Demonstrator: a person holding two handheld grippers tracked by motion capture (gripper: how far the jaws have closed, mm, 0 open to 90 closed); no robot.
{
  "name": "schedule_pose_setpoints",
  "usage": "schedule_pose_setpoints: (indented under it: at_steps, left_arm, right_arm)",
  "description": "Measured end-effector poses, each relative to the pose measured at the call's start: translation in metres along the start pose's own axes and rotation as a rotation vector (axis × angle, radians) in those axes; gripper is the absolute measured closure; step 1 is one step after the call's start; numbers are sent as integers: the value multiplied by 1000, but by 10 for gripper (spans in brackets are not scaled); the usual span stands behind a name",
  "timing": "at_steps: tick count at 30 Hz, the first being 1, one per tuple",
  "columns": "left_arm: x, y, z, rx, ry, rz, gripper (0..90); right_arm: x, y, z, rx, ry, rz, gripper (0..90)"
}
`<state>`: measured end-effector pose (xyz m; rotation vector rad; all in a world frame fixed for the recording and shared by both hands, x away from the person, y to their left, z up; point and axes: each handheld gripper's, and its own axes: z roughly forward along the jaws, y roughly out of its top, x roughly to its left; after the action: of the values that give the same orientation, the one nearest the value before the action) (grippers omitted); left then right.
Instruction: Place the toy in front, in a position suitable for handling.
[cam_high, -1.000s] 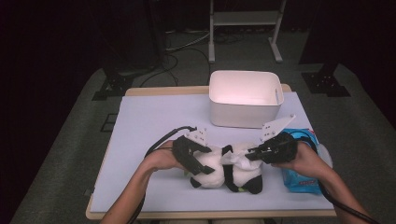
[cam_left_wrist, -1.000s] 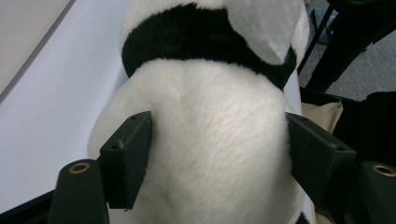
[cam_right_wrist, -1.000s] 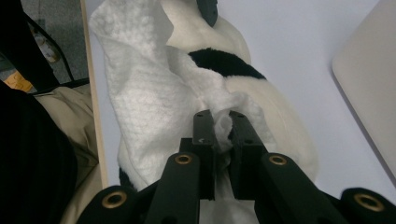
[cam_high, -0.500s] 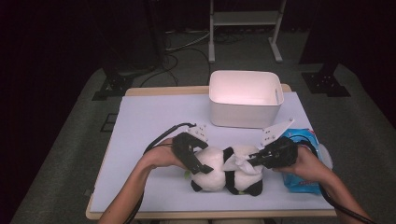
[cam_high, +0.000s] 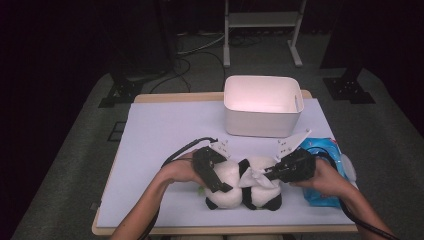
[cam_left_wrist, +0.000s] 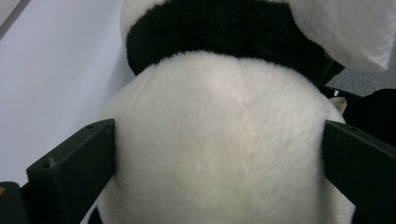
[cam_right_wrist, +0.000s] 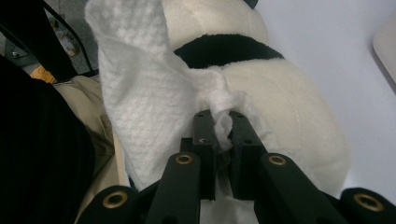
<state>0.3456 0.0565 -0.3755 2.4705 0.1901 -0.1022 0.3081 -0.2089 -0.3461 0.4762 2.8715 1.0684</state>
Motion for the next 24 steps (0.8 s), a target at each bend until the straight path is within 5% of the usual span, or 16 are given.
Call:
schedule_pose_setpoints:
  at_steps: [6, 11, 16, 24]
  left_arm:
    - [-1, -1, 5, -9, 4, 9, 15]
    - [-1, -4, 1, -42, 4, 12, 133]
    - [-2, -1, -7, -36, 20, 43, 239]
    - [2, 6, -18, -11, 65, 78, 279]
  right_arm:
    - [0, 2, 3, 1, 5, 7, 823]
    - [-2, -1, 4, -17, 5, 5, 823]
    - [-2, 1, 2, -22, -2, 0, 823]
    - [-5, 7, -6, -49, -38, -6, 821]
